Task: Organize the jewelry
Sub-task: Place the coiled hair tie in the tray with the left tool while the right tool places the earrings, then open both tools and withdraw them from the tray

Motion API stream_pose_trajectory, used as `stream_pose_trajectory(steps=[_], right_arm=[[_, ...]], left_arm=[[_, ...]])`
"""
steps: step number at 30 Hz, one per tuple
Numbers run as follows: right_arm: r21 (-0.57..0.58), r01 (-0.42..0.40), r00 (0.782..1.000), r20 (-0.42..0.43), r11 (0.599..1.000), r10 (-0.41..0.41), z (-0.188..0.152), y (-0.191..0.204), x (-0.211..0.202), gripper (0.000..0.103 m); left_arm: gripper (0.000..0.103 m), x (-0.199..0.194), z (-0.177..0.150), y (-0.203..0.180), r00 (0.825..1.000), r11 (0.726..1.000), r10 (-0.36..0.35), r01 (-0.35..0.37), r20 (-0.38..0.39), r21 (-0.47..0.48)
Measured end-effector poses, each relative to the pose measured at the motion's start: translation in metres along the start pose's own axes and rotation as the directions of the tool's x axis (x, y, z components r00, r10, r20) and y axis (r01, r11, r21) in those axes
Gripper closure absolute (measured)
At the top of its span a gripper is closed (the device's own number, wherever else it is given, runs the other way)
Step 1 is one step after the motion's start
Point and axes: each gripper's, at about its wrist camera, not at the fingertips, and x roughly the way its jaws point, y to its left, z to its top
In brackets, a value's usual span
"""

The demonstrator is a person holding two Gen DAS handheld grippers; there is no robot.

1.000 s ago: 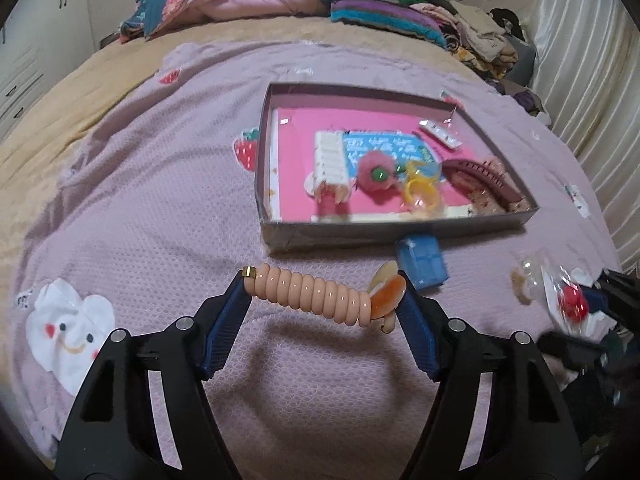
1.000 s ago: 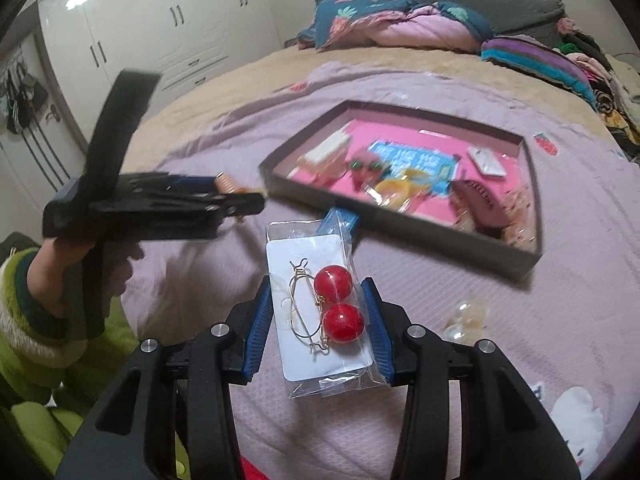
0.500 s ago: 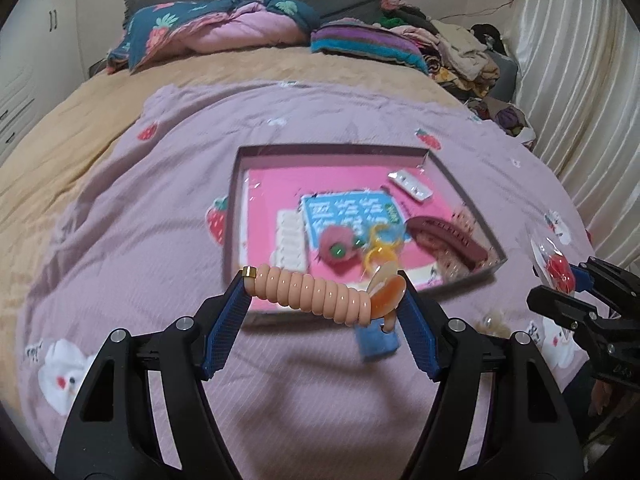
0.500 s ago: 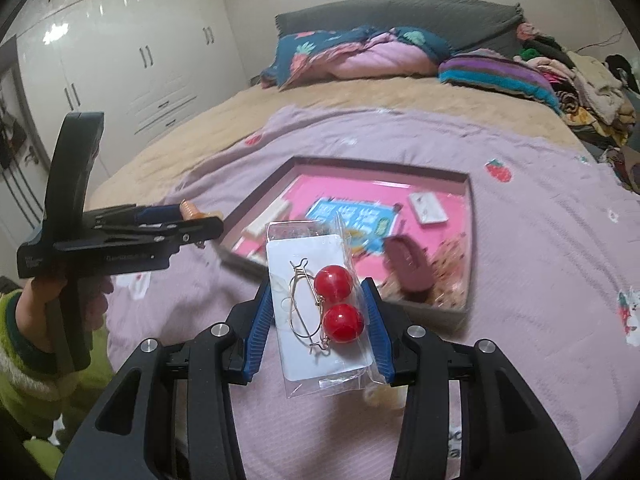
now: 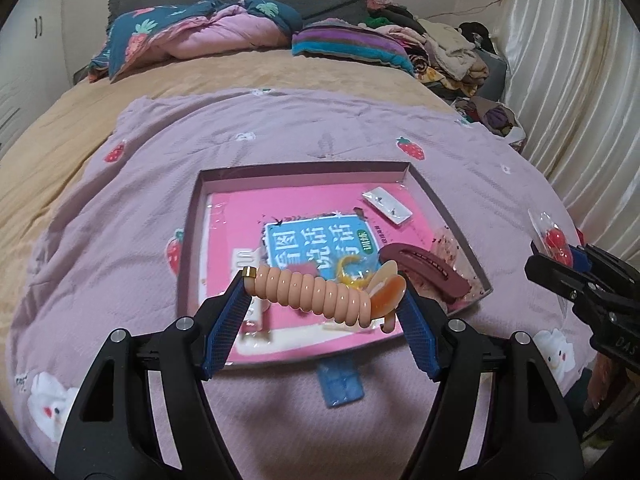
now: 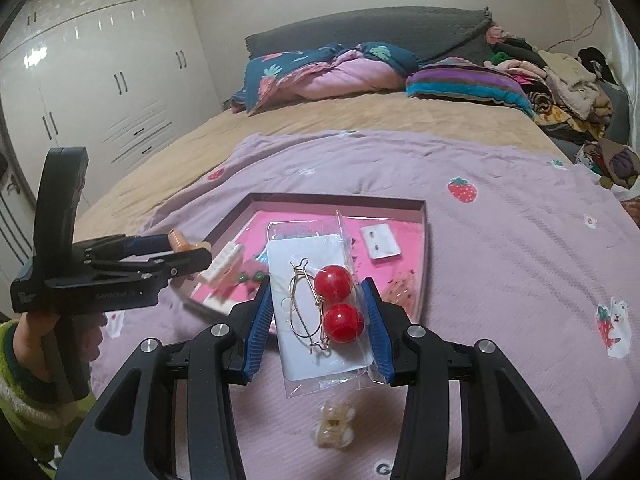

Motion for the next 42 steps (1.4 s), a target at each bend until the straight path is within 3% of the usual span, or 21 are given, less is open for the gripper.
stream_pose_trajectory(steps=[12, 33, 40, 42], right_arm=[[0.034, 0.013, 1.000, -0.029, 0.999, -0.012, 0.014, -0.024, 0.032, 0.061], [0.065, 0.004, 0.981, -0.193, 0.998, 0.009, 0.003, -0.031, 0.101, 0.057], [0.061, 0.023, 0.994, -0.109, 0.998, -0.017, 0.006, -0.029, 0.067, 0.031], [0.069, 0.028, 0.997, -0.077, 0.997, -0.023, 0.008, -0.029, 0.054, 0.025]], left_arm=[[0.040, 0.032, 0.009, -0.011, 0.999, 1.000, -0.023, 0.023, -0.041, 0.011], [0.039, 0.082, -0.001, 0.000, 0.991, 1.000, -0.026, 0.026, -0.135, -0.002], [0.037, 0.078, -0.002, -0.001, 0.991, 1.000, -0.021, 0.021, -0.132, 0.000], [0.031, 0.071, -0.002, -0.003, 0.992, 1.000, -0.024, 0.024, -0.122, -0.001]])
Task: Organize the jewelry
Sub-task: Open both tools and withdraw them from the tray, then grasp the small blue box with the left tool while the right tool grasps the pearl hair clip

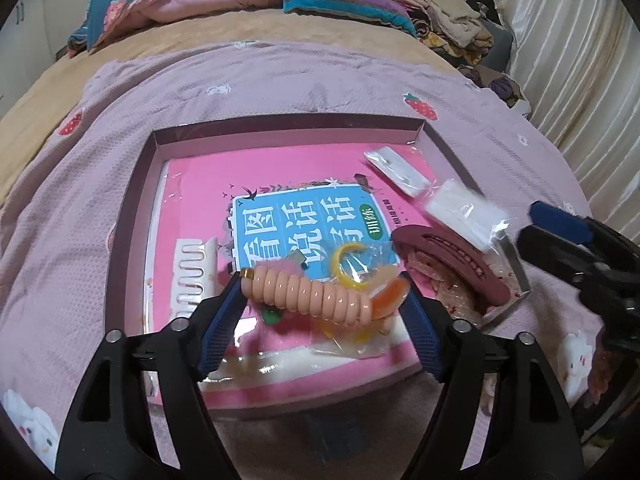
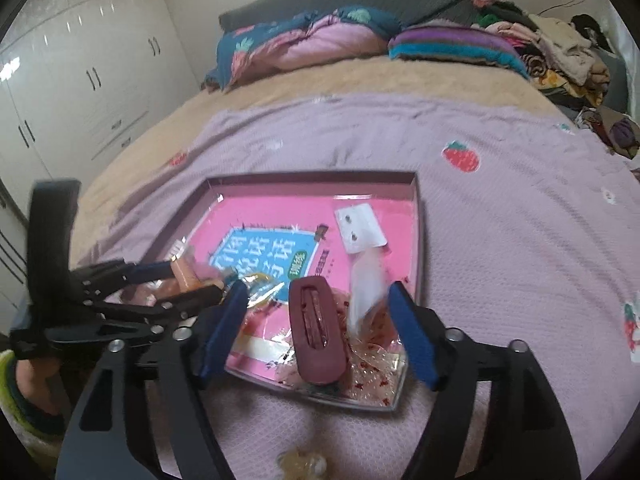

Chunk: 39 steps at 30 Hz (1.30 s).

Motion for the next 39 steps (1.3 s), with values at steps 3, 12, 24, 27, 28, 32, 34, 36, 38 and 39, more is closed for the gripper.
stream_pose_trajectory(steps=[3, 12, 24, 27, 28, 32, 34, 36, 38, 39], right_arm=[[0.014, 0.000, 0.999, 0.038, 1.000, 0.000, -0.001, -0.001, -0.019, 0.018], [0.024, -0.009, 0.996, 0.085, 1.000, 0.007, -0.017, 0.001, -0.062, 0.016], [-0.001, -0.016, 0.999, 0.043, 1.000, 0.016, -0.054, 0.017, -0.074, 0.016], [-0.007, -0.016, 1.000, 0.019, 1.000, 0.016, -0.065, 0.020, -0.070, 0.016], [-0.013, -0.012, 1.000, 0.007, 1.000, 0.012, -0.070, 0.021, -0.068, 0.016], [-0.027, -0.011, 0.999, -0.044, 1.000, 0.010, -0.085, 0.024, -0.055, 0.016], [-0.031, -0.015, 0.998, -0.069, 0.999, 0.012, -0.092, 0.026, -0.047, 0.016], [-0.035, -0.013, 0.996, -0.091, 0.999, 0.010, -0.098, 0.027, -0.038, 0.016], [-0.041, -0.008, 0.994, -0.108, 0.999, 0.003, -0.103, 0.028, -0.031, 0.016], [-0.042, -0.006, 0.993, -0.119, 0.999, 0.001, -0.105, 0.028, -0.026, 0.017]], left_arm=[[0.026, -0.011, -0.001, -0.003, 1.000, 1.000, 0.006, -0.006, 0.021, 0.003], [0.017, -0.051, -0.008, -0.007, 0.997, 1.000, 0.017, -0.017, 0.078, 0.003], [0.013, -0.078, -0.029, -0.005, 0.995, 1.000, 0.030, -0.029, 0.098, -0.012], [0.013, -0.076, -0.037, -0.002, 0.996, 0.999, 0.033, -0.031, 0.082, -0.019], [0.013, -0.075, -0.040, -0.001, 0.996, 0.999, 0.034, -0.033, 0.077, -0.020], [0.013, -0.070, -0.052, 0.001, 0.998, 0.999, 0.035, -0.034, 0.051, -0.024], [0.013, -0.065, -0.058, 0.003, 0.999, 0.999, 0.038, -0.037, 0.036, -0.025], [0.013, -0.059, -0.065, 0.005, 0.999, 0.999, 0.043, -0.042, 0.017, -0.026], [0.013, -0.054, -0.071, 0.007, 0.999, 0.999, 0.043, -0.043, -0.002, -0.031], [0.013, -0.051, -0.073, 0.008, 0.999, 0.998, 0.043, -0.043, -0.011, -0.035]])
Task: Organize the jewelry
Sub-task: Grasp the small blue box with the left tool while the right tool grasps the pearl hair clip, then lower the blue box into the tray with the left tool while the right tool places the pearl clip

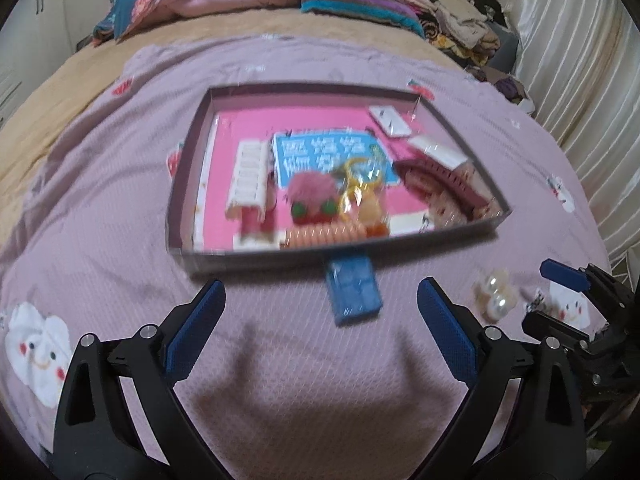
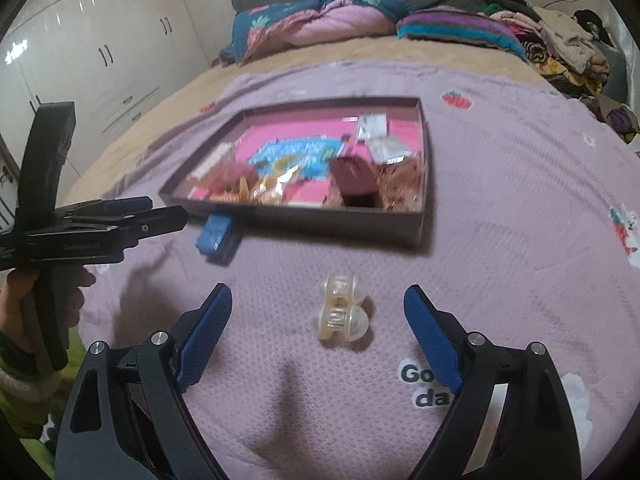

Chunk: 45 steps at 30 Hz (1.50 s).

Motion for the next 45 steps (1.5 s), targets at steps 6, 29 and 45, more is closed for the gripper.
stream_pose_trajectory(steps=[6, 29, 45], right_arm=[[0.002, 0.006, 0.998, -0.055, 1.000, -0.006, -0.006, -0.003, 0.023, 0.030], [-0.023, -0.147, 0.984, -0.104, 0.989, 0.144, -0.017, 0.015, 0.009, 0.066], [-0.087, -0.220, 0.974, -0.079, 0.972, 0.213, 0.007, 0.052, 0.004, 0.066]], left_arm=[[0.013, 0.019, -0.018, 0.001, 0.999, 1.000, 0.005, -0.006, -0.051, -0.004], [0.075, 0.039, -0.018, -0.011, 0.996, 0.999, -0.031, 0.032, -0.079, 0.009], [0.075, -0.016, -0.023, 0.022, 1.000, 0.999, -0.019, 0.019, -0.006, -0.033]])
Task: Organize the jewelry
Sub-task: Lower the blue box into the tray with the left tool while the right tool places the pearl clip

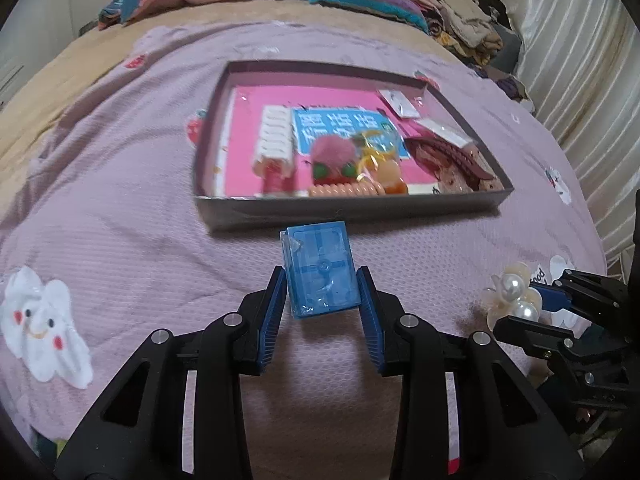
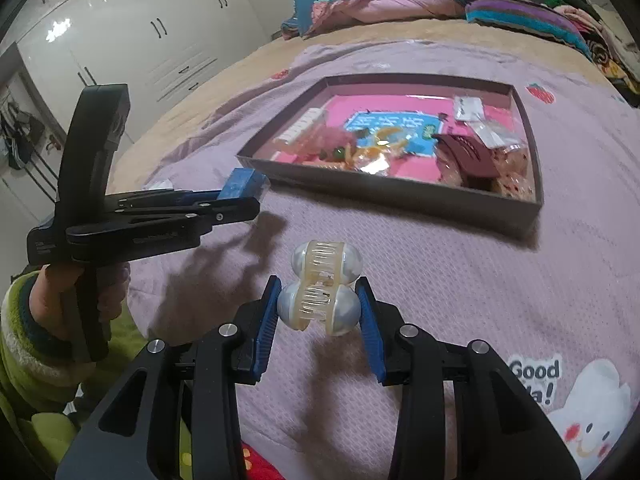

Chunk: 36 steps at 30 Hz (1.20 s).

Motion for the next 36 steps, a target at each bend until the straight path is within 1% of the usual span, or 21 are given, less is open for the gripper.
stream_pose_trajectory(steps=[12, 18, 27, 36], right_arm=[[-0.024, 0.013, 0.999, 0.041, 1.000, -0.012, 0.027, 0.003, -0.004, 0.066], [-0.022, 0.043, 0.996, 0.082, 0.999, -0.041, 0.044, -0.006, -0.013, 0.066], [0.007, 0.101, 0.984, 0.146, 0.995, -0.101, 0.068, -0.032, -0.027, 0.066], [0.069, 0.148, 0.971, 0.177, 0.987, -0.158, 0.076, -0.064, -0.036, 0.066]], left_arm=[[0.075, -0.025, 0.031, 0.012, 0.996, 1.000, 0.011, -0.010, 0.085, -0.016], [0.075, -0.026, 0.046, 0.006, 0.995, 1.000, 0.007, -0.008, 0.104, 0.011], [0.075, -0.011, 0.073, -0.013, 0.994, 0.999, -0.009, 0.005, 0.110, 0.037], [0.075, 0.008, 0.091, -0.031, 0.995, 0.998, -0.038, 0.033, 0.096, 0.056]])
